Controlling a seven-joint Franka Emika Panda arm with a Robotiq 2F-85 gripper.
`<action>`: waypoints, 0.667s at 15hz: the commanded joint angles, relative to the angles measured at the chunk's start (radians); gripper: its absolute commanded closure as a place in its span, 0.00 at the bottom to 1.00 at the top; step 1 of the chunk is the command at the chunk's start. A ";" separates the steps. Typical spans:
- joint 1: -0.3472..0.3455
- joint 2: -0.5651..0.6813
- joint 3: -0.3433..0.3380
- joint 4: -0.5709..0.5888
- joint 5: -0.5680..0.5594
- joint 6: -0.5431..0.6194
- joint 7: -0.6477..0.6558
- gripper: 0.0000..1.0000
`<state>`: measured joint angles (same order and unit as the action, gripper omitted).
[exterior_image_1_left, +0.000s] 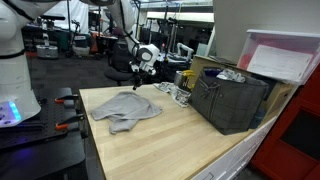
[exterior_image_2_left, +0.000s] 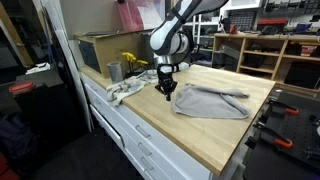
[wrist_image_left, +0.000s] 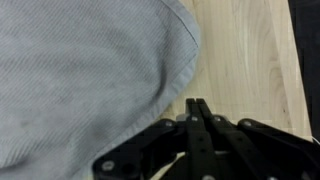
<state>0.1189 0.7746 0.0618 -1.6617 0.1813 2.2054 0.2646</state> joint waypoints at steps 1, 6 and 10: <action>0.012 -0.003 -0.019 0.083 -0.017 -0.027 0.021 1.00; 0.033 -0.001 -0.055 0.106 -0.080 -0.121 0.060 0.66; 0.054 0.025 -0.039 0.098 -0.071 -0.208 0.090 0.38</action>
<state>0.1504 0.7875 0.0209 -1.5643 0.1141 2.0535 0.3136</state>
